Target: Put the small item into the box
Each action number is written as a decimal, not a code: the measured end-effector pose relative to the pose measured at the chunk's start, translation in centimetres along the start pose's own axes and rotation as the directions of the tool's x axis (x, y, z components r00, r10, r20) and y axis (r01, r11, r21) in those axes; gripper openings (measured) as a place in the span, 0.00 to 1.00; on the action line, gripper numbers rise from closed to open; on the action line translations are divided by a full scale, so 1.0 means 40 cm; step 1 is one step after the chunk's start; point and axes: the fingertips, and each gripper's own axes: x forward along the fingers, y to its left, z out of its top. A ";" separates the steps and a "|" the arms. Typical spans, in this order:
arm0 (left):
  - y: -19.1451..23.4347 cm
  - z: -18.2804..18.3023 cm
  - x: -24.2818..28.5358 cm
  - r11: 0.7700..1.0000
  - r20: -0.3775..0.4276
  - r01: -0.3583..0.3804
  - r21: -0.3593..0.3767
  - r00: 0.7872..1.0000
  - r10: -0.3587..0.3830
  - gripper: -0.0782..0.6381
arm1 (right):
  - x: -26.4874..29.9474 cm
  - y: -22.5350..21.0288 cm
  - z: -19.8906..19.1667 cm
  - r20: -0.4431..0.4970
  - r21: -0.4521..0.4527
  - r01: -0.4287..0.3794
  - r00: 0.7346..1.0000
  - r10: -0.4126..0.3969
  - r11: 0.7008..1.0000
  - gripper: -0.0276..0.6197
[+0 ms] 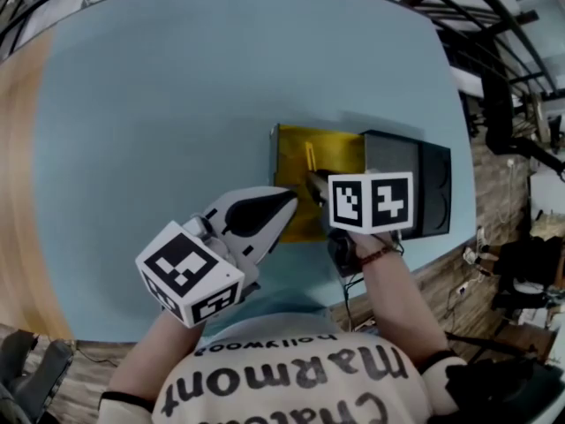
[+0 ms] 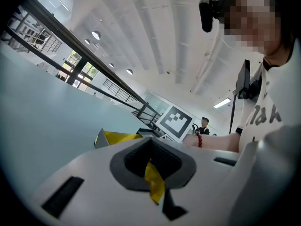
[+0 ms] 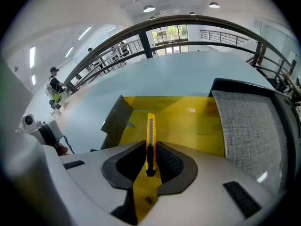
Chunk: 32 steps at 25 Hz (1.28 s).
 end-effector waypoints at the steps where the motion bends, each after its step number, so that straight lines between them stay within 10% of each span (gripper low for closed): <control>1: 0.001 0.000 0.000 1.000 0.000 0.000 -0.001 1.000 0.000 0.11 | 0.001 -0.002 -0.001 -0.002 0.001 0.002 1.000 -0.002 1.000 0.18; 32: 0.007 -0.021 -0.003 1.000 -0.042 0.024 -0.010 0.999 -0.024 0.11 | 0.013 -0.005 -0.006 -0.015 -0.023 0.052 0.999 -0.053 0.998 0.18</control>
